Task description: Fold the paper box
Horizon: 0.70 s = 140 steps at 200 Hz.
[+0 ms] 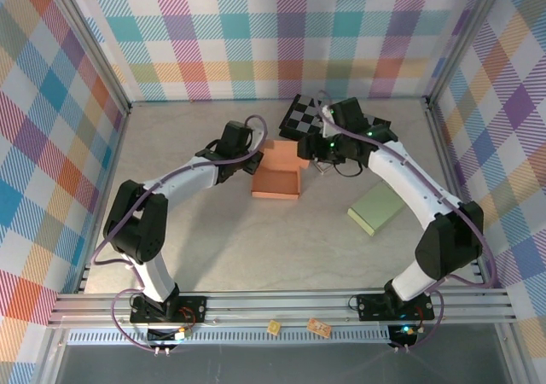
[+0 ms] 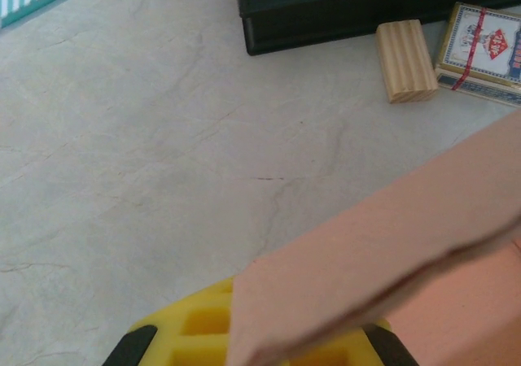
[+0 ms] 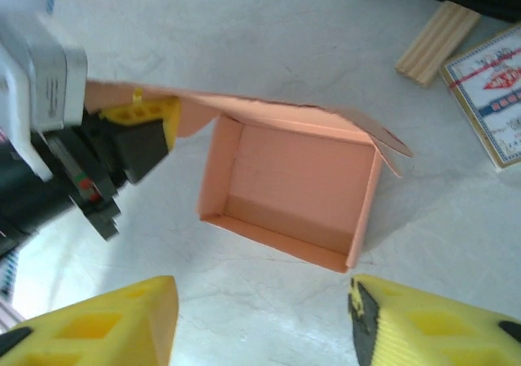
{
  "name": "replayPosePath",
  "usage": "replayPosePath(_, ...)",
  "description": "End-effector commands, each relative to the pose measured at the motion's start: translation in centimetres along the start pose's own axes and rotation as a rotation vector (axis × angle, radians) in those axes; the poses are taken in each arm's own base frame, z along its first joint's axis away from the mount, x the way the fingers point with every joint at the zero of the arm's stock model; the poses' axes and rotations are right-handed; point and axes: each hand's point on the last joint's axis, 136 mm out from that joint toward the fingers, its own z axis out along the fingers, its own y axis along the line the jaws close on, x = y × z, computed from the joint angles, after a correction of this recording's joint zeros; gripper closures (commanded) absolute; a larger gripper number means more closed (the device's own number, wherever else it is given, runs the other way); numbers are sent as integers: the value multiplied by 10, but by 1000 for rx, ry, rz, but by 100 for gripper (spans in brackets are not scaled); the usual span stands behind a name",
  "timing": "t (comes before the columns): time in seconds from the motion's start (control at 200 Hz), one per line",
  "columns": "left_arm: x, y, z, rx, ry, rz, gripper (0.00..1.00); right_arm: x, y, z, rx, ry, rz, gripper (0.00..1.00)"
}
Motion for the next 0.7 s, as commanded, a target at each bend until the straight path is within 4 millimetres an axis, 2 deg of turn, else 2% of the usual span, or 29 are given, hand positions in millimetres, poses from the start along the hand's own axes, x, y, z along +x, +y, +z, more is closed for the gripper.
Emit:
replayPosePath(0.0,-9,-2,2,32,-45,19,95,-18,-30,-2,-1,21,298,38)
replayPosePath(0.14,-8,-3,5,43,-43,20,95,-48,-44,9,-55,34,502,38)
replayPosePath(0.21,-9,-3,6,51,-45,19,95,-54,-54,19,-21,61,595,38)
replayPosePath(0.32,-10,-4,6,60,-49,19,94,-51,-63,42,19,181,732,40)
replayPosePath(0.465,-13,-4,7,62,-59,-1,90,-41,-58,73,-29,294,880,44)
replayPosePath(0.56,-13,-5,10,66,-56,-19,88,-34,-49,78,-30,326,893,45)
replayPosePath(0.695,-11,-6,14,72,-54,-44,87,-21,-48,80,-26,357,908,46)
